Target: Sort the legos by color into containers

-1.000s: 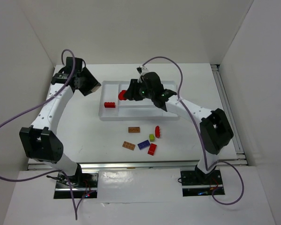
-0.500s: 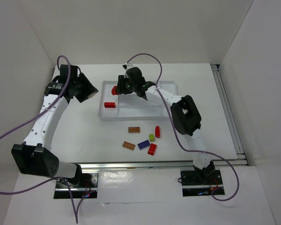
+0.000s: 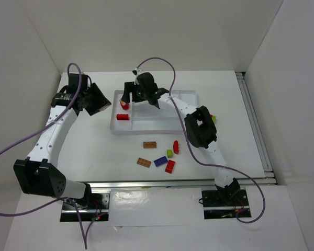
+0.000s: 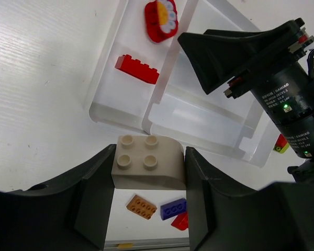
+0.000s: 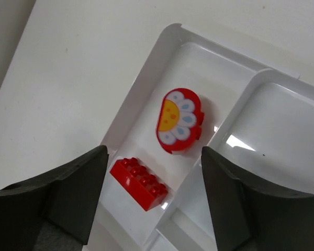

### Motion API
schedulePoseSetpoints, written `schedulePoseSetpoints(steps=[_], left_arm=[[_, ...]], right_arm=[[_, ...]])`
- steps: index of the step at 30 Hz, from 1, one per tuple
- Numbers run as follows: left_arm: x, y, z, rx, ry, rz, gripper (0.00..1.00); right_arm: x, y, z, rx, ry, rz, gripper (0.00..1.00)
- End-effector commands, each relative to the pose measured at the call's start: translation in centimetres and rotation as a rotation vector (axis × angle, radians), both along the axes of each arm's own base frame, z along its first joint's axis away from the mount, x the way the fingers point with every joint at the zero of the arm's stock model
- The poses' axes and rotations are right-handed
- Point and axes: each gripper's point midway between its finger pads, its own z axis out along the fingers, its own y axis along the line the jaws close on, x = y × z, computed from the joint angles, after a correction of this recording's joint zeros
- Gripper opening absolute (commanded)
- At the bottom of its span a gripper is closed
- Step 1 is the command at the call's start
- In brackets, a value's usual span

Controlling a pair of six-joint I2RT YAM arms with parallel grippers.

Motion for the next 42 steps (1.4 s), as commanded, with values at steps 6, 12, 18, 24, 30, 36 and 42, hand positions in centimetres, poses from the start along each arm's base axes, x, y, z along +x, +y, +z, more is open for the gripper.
schedulePoseSetpoints(steps=[6, 12, 18, 24, 30, 36, 42], left_arm=[[3.5, -3.8, -0.5, 0.052, -0.023, -0.123, 0.00], [9.5, -10.1, -4.2, 0.124, 0.048, -0.238, 0.00], [14.6, -14.1, -6.3, 0.196, 0.030, -0.269, 0.00], [19.0, -16.4, -10.9, 0.219, 0.005, -0.312, 0.00], [20.8, -17.7, -13.3, 0.214, -0.020, -0.319, 0.00], [21.1, -17.9, -12.5, 0.214, -0.047, -0.337, 0.32], [20.1, -18.7, -9.9, 0.263, -0.094, -0.375, 1.00]], right_arm=[[-1.4, -10.6, 10.5, -0.019, -0.112, -0.169, 0.81], [-4.9, -26.0, 8.3, -0.151, -0.059, -0.509, 0.83], [-10.1, -33.4, 7.5, -0.223, -0.018, -0.757, 1.00], [-14.7, -37.6, 6.4, -0.299, 0.013, -0.902, 1.00], [-17.7, -39.3, 5.2, -0.281, 0.098, -0.975, 1.00], [-18.8, -38.6, 3.1, -0.284, 0.140, -0.916, 1.00], [-18.2, -38.4, 3.2, -0.275, 0.132, -0.917, 1.00]])
